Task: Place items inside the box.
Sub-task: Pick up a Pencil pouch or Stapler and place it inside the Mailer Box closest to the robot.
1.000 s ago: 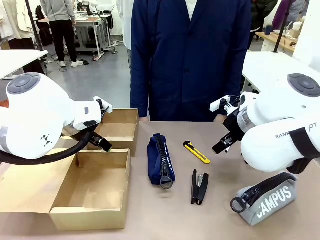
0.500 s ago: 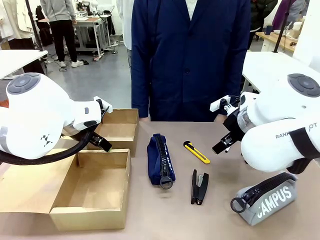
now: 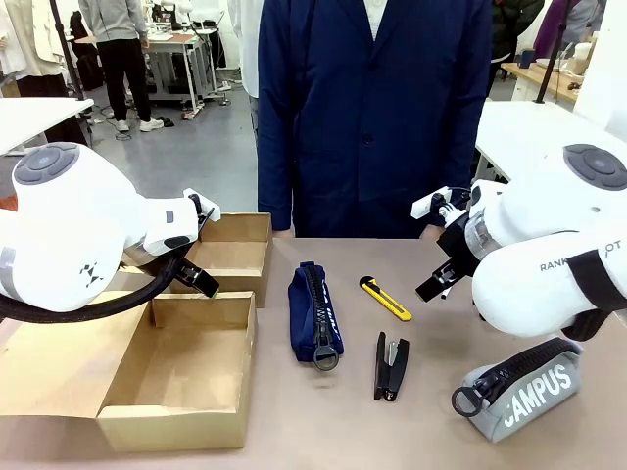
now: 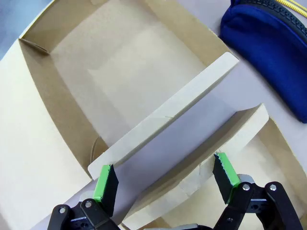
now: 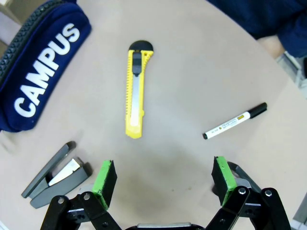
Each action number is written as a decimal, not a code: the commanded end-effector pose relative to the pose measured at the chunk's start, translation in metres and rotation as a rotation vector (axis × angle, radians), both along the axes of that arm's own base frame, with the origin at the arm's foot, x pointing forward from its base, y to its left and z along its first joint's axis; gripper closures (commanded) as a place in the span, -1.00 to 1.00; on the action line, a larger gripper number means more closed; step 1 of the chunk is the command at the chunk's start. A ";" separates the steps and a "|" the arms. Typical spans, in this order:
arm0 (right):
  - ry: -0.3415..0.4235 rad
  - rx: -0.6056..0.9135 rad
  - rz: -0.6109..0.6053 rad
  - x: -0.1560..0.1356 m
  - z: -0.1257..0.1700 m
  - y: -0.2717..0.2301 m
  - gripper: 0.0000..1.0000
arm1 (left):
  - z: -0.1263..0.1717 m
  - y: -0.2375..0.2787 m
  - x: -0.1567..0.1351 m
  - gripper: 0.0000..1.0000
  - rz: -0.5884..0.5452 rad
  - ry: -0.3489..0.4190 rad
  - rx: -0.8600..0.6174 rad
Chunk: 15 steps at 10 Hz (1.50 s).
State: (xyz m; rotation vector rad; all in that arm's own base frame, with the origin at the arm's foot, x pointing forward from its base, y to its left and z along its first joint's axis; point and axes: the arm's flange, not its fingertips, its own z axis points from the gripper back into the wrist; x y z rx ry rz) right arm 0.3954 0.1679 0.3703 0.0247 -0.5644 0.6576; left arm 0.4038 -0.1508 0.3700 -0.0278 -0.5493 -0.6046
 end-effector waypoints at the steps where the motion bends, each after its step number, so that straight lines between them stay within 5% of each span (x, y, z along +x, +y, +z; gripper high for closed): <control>1: 0.037 0.021 0.000 -0.002 0.020 -0.008 -1.00 | 0.026 0.001 -0.014 -1.00 -0.048 0.012 -0.054; 3: 0.142 0.108 -0.237 -0.022 0.084 -0.039 -1.00 | 0.088 0.013 -0.062 -1.00 -0.008 0.099 -0.174; 4: 0.112 0.227 -0.297 -0.041 0.117 -0.064 -1.00 | 0.115 0.027 -0.084 -1.00 0.028 0.076 -0.231; 6: 0.169 0.449 -0.215 -0.075 0.146 -0.126 -1.00 | 0.140 0.077 -0.112 -1.00 -0.046 0.102 -0.346; 7: 0.279 0.720 -0.161 -0.082 0.148 -0.174 -1.00 | 0.143 0.120 -0.120 -1.00 -0.051 0.113 -0.465; 9: 0.421 1.198 -0.438 -0.093 0.125 -0.286 -1.00 | 0.125 0.245 -0.123 -1.00 0.040 0.203 -0.899; 11: 0.357 1.503 -0.530 -0.121 0.080 -0.359 -1.00 | 0.068 0.346 -0.149 -1.00 0.359 0.121 -1.367; 12: 0.312 1.607 -0.577 -0.140 0.056 -0.381 -1.00 | 0.035 0.359 -0.168 -1.00 0.425 0.073 -1.536; 14: 0.265 1.712 -0.678 -0.156 0.028 -0.402 -1.00 | 0.000 0.343 -0.177 -1.00 0.519 0.028 -1.696; 15: 0.357 1.475 -0.578 -0.160 0.051 -0.405 -1.00 | 0.041 0.403 -0.184 -1.00 0.344 0.151 -1.304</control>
